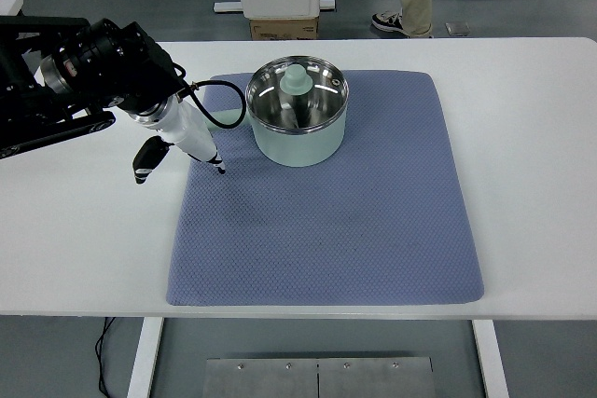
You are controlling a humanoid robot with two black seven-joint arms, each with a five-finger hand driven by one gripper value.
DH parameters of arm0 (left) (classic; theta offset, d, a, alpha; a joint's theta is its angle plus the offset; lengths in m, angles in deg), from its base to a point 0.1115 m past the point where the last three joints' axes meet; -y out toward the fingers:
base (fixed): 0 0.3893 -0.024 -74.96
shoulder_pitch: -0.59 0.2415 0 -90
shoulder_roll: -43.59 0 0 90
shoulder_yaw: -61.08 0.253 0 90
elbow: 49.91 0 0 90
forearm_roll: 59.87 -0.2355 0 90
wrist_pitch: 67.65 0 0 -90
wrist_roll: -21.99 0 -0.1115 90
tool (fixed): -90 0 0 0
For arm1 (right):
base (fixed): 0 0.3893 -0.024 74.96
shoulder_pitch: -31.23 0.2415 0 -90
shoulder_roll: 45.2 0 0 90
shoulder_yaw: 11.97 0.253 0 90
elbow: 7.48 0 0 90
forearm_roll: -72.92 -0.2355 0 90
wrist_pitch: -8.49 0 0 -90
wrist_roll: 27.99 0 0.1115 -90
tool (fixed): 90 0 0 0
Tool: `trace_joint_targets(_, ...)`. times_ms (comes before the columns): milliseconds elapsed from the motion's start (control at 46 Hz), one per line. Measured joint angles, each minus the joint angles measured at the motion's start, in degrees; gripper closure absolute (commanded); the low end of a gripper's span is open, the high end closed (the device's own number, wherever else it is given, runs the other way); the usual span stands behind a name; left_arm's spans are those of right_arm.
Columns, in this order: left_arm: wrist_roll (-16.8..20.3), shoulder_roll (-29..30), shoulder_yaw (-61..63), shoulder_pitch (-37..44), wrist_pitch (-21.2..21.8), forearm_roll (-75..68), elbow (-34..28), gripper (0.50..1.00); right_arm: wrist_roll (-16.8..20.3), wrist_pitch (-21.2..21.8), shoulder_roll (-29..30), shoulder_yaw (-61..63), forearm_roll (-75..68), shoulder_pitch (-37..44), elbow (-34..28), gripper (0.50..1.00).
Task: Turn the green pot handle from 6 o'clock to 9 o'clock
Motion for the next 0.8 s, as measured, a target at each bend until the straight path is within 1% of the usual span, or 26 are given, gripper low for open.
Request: trace_joint_targets(804, -0.2, -3.4, 1.4, 0.4, 0.0, -0.8, -3.8, 0.5, 0.0, 0.0, 0.0, 0.0, 0.0, 0.0, 0.0, 0.5)
